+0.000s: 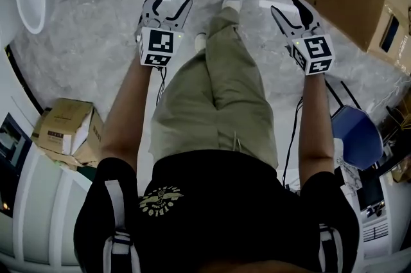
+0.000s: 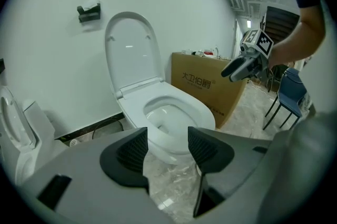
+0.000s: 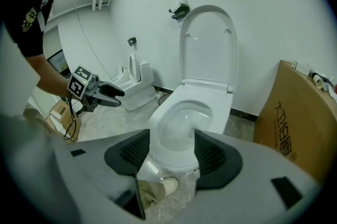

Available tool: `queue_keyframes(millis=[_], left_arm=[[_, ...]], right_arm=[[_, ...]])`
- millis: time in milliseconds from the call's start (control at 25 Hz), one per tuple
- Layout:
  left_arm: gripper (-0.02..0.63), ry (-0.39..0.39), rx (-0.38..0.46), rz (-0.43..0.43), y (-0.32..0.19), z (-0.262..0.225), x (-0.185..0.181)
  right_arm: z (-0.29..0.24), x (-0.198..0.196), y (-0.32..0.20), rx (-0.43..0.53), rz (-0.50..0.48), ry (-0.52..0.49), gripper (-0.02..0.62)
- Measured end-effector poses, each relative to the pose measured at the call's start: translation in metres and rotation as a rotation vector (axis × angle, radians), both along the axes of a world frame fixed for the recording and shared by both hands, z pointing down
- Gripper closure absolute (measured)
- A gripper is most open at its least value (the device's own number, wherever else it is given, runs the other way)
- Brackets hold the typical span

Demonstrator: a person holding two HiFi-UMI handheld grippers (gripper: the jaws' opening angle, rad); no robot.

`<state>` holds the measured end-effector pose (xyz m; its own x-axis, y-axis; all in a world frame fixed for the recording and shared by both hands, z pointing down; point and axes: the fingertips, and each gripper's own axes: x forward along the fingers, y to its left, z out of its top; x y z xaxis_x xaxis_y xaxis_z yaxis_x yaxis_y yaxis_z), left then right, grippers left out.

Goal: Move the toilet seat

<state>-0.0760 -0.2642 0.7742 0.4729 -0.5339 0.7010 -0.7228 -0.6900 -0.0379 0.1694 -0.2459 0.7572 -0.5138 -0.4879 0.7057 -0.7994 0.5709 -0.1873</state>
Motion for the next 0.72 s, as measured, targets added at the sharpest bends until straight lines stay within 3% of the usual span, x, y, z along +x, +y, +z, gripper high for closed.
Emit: queue_keyframes(millis=[280,720], left_arm=[[0.357,-0.004,-0.068,0.040,0.012,0.055,0.022],[0.357,-0.038,-0.107,0.058,0.006,0.118,0.048]], right_arm=[[0.070,0.004,0.006,-0.071,-0.047,0.014,0.339],[0.161,0.016,0.019,-0.161,-0.121,0.074,0.339]])
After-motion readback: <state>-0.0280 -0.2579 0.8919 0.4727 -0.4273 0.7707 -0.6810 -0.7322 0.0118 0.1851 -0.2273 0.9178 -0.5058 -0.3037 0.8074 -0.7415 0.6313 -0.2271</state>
